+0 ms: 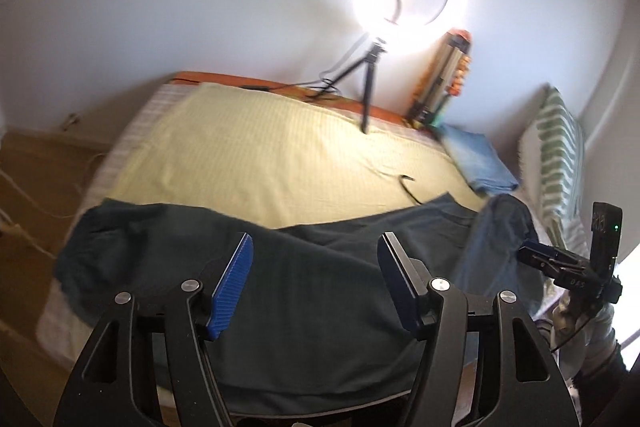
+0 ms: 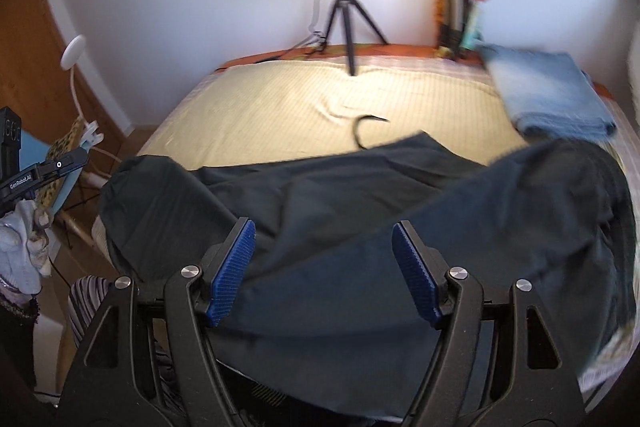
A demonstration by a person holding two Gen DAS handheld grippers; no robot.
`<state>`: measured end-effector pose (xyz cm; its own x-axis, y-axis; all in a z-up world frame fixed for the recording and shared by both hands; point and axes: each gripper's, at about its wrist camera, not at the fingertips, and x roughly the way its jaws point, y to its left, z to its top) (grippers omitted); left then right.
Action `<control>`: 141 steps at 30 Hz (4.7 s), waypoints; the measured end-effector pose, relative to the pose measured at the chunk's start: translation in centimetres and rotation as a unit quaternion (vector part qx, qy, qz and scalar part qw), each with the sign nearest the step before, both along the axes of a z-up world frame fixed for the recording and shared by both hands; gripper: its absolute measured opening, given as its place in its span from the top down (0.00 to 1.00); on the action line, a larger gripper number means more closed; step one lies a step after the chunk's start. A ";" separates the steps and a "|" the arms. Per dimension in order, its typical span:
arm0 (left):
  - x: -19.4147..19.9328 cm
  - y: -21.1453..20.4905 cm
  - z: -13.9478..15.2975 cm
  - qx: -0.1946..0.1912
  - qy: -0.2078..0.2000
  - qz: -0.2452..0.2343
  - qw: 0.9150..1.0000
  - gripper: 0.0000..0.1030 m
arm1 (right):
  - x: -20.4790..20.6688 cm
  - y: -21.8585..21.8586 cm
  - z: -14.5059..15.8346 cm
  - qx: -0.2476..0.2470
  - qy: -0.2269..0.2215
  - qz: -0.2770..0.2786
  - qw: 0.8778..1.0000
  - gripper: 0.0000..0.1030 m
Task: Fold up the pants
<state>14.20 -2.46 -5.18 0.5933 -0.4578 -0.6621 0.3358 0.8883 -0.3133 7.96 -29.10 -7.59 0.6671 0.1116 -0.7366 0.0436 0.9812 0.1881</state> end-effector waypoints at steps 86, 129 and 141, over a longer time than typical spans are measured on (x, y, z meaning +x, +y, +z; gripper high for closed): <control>-10.1 -47.6 -6.4 0.058 0.060 -0.543 0.836 0.97 | -17.5 -32.7 -4.1 0.222 -0.048 -0.314 0.922 0.35; -10.8 -32.8 -5.5 0.165 -0.040 -0.478 0.862 0.98 | -10.8 -33.2 -3.5 0.264 0.048 -0.222 0.938 0.86; -14.6 -32.8 -7.6 0.164 -0.004 -0.523 0.836 0.98 | -13.2 -34.4 -8.5 0.224 0.126 -0.249 0.934 0.87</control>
<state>-0.36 -35.28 -12.83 -0.0140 -0.5227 -0.8524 0.9840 0.1442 -0.1046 -5.23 -63.49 -16.08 0.5295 0.1690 -0.8313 0.5719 0.6526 0.4970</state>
